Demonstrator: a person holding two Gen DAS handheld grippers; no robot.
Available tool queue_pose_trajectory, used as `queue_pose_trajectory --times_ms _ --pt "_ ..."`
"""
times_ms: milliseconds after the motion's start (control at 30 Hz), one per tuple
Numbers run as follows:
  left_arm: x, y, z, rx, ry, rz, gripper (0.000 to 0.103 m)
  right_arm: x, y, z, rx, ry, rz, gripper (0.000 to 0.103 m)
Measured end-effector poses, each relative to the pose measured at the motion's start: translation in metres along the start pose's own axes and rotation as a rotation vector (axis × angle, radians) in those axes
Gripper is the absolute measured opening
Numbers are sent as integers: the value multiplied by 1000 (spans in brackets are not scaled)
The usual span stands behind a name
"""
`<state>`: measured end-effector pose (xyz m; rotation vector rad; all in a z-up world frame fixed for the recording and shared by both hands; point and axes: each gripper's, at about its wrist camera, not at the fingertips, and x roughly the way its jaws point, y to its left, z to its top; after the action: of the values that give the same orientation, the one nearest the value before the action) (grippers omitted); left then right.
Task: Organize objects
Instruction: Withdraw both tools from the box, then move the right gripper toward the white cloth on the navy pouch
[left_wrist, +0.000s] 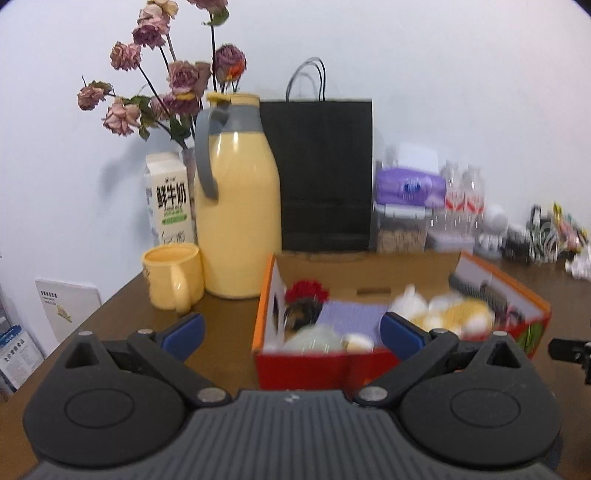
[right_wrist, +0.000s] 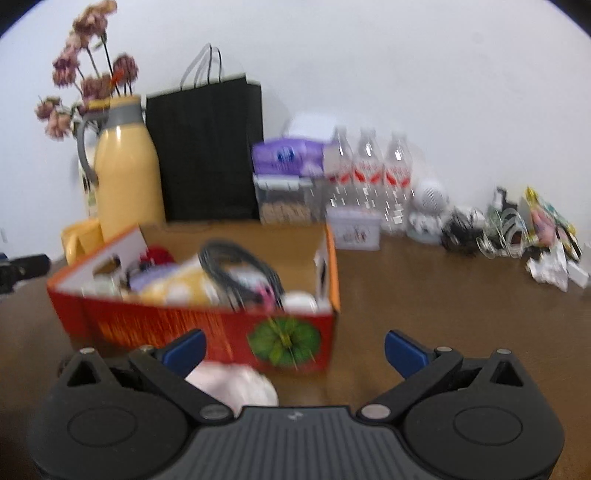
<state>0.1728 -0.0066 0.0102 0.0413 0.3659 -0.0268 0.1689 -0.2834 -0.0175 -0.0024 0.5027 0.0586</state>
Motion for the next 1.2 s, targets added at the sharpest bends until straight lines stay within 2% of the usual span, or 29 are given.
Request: queue_pose_trajectory --times_ms 267,533,767,867,1033,1200 --pt "-17 9 -27 28 56 33 103 -15 -13 -36 -11 65 -3 103" --pt "-22 17 -39 -10 80 46 103 -16 -6 -49 -33 104 22 103" --pt "-19 20 -40 -27 88 34 103 -11 -2 -47 -45 104 34 103" --pt "-20 20 -40 -28 85 30 103 1 1 -42 -62 135 56 102" --pt "-19 23 -40 -37 85 21 103 21 13 -38 -109 204 142 101" --pt "-19 23 -40 -38 90 16 103 36 24 -30 -133 208 174 100"
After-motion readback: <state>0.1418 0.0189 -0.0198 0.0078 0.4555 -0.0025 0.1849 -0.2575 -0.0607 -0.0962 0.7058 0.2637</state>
